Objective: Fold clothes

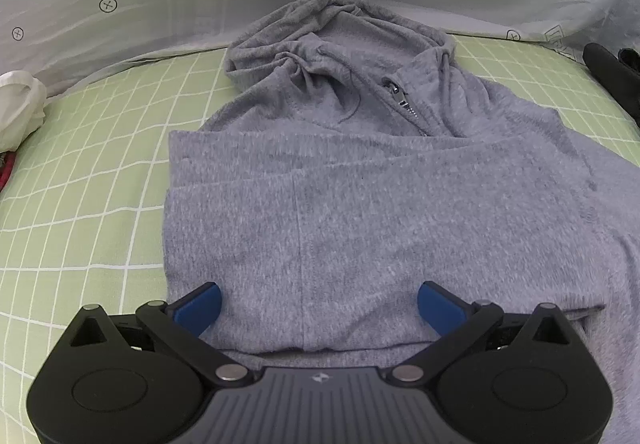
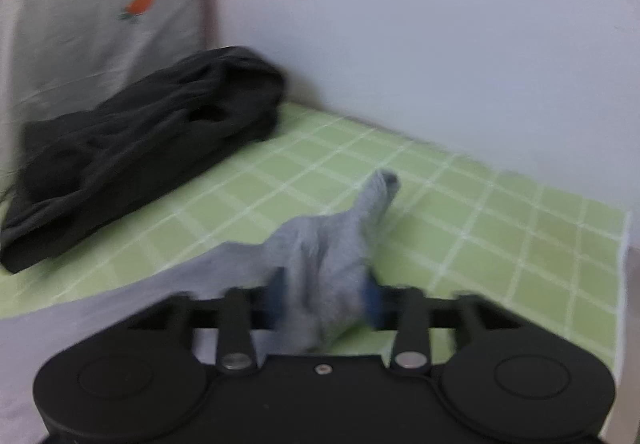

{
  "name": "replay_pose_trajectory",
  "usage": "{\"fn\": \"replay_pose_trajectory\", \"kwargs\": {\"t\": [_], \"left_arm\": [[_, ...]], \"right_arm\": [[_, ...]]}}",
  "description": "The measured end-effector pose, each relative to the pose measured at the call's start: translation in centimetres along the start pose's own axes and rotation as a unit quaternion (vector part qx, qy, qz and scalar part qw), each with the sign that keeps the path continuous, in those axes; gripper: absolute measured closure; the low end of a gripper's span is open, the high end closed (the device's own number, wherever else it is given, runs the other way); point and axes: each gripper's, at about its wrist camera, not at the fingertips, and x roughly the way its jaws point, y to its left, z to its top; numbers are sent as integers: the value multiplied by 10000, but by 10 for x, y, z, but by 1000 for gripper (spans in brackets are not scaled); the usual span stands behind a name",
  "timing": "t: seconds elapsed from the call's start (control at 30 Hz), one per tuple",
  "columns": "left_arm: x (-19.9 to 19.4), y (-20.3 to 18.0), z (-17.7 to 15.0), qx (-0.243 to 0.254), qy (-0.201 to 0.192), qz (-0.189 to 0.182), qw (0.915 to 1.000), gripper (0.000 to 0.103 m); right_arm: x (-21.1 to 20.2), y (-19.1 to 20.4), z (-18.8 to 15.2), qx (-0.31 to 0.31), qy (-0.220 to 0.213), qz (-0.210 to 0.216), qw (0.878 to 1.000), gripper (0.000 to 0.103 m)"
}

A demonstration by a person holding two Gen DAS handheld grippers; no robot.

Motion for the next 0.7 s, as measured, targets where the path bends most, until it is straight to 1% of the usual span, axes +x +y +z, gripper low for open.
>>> {"fn": "replay_pose_trajectory", "kwargs": {"t": [0.07,0.13,0.23,0.33,0.37,0.43,0.5,0.57,0.63,0.7], "left_arm": [[0,0,0,23,-5,-21,10000,0],[0,1,1,44,2,-42,10000,0],[1,1,1,55,7,-61,10000,0],[0,2,-1,66,-42,-76,9999,0],[0,2,-1,71,-60,-81,9999,0],[0,2,-2,97,-73,-103,9999,0],[0,3,-2,141,-69,-138,9998,0],[-1,4,-3,191,-83,-179,9996,0],[-2,4,-5,228,-129,-207,9994,0],[-3,5,-7,253,-172,-229,9993,0]], "right_arm": [[-8,11,-8,289,100,357,9989,73],[-16,21,-16,577,199,713,9956,79],[-27,37,-29,1006,348,1244,9865,79],[-39,54,-41,1431,494,1768,9725,79],[-44,60,-46,1579,543,1962,9662,79],[-57,81,-55,1818,673,2467,9495,79],[-70,118,-60,1552,849,2914,9401,80],[-83,155,-65,1268,1028,3355,9278,80],[-96,196,-71,871,1243,3808,9121,80],[-111,236,-82,504,1479,4244,8919,80]]}}
